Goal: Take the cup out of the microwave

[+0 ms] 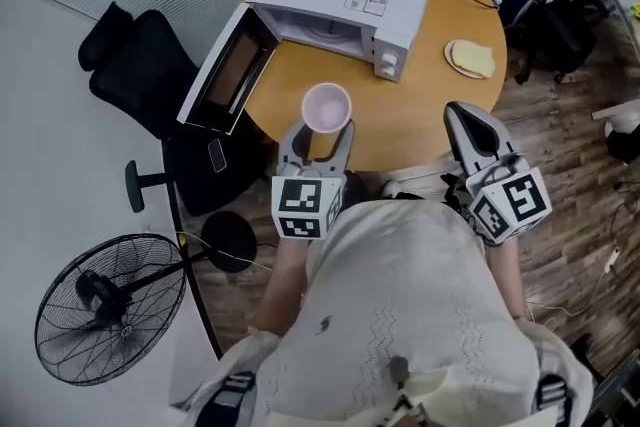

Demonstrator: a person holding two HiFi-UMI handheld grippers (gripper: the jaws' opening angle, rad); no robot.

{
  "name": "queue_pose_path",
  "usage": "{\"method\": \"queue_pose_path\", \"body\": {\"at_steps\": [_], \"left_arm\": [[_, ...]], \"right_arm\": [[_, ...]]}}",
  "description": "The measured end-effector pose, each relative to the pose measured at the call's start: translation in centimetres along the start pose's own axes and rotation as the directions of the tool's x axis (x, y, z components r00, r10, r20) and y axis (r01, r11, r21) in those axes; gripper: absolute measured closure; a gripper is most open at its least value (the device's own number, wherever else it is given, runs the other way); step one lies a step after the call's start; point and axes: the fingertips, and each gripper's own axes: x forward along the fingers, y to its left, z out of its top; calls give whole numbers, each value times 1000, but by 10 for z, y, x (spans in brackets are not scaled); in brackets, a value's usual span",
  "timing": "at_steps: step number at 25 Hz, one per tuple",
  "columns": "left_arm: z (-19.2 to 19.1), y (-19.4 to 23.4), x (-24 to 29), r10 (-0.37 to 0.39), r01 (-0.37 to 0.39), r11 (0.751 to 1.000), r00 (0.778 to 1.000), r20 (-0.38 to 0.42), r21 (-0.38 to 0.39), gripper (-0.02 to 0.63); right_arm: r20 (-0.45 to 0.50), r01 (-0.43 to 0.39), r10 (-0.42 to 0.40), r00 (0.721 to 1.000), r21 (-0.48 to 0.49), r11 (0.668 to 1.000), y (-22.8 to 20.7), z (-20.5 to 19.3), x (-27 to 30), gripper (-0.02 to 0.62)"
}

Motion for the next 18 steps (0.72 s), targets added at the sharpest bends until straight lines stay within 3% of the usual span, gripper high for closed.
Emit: {"method": "queue_pose_path", "body": {"at_steps": [7, 18], "left_arm": [[29, -1, -26, 24, -24, 1000, 999, 31, -11, 357], [39, 6, -47, 59, -58, 998, 997, 41, -32, 357]], "right_arm": [[75, 23, -20, 997, -36, 999, 4, 37, -13, 588], [96, 28, -21, 995, -76, 997, 13, 55, -24, 588]]}}
